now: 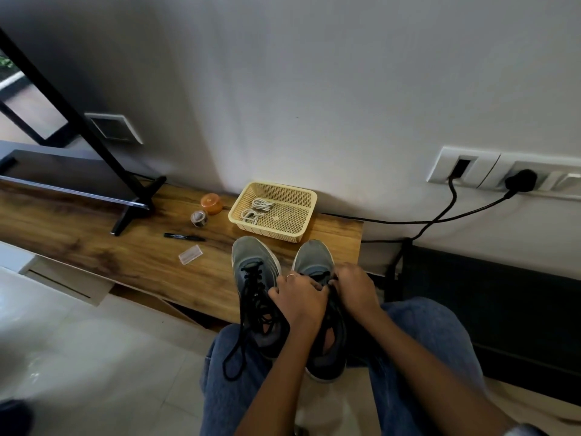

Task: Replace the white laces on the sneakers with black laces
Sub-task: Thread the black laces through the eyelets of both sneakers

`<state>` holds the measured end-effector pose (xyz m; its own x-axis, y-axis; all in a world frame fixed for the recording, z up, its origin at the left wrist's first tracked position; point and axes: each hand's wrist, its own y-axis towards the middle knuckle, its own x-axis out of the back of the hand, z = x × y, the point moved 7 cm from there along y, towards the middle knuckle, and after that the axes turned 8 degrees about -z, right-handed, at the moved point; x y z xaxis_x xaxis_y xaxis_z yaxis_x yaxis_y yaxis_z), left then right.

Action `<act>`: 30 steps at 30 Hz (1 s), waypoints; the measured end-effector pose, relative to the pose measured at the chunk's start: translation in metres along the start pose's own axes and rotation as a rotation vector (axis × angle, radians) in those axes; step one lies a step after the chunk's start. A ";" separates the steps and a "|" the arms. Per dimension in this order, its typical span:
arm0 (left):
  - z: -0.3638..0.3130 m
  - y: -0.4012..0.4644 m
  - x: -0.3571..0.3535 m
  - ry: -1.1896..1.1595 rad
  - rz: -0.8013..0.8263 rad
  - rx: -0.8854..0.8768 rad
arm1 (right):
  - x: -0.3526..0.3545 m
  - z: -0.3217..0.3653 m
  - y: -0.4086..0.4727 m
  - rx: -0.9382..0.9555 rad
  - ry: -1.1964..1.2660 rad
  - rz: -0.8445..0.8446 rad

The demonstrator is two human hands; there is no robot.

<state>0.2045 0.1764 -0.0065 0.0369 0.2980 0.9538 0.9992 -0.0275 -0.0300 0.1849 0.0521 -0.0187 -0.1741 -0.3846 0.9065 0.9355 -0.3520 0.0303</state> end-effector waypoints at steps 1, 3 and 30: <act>-0.001 0.001 0.001 -0.007 0.001 0.008 | 0.001 -0.002 -0.001 -0.003 0.013 -0.011; -0.004 0.001 0.001 -0.029 0.002 0.026 | 0.006 -0.005 -0.002 -0.022 0.055 -0.044; 0.005 -0.012 0.005 -0.162 -0.076 0.084 | 0.098 -0.031 0.025 -0.014 0.246 -0.208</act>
<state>0.1927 0.1834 -0.0028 -0.0434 0.4463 0.8938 0.9969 0.0785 0.0093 0.1815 -0.0205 0.0580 -0.4320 -0.4972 0.7524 0.8680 -0.4557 0.1973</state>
